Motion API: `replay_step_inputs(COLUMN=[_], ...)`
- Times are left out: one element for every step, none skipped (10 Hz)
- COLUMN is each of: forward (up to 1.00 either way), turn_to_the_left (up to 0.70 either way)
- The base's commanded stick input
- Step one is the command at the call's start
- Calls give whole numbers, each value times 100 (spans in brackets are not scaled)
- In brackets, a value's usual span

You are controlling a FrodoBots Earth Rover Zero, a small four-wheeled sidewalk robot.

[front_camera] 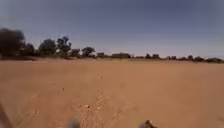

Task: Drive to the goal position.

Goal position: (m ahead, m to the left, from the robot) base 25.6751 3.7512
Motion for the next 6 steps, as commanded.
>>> replay_step_inputs(forward=[70,70,70,70,70,70], turn_to_the_left=[0,0,0,0,0,0])
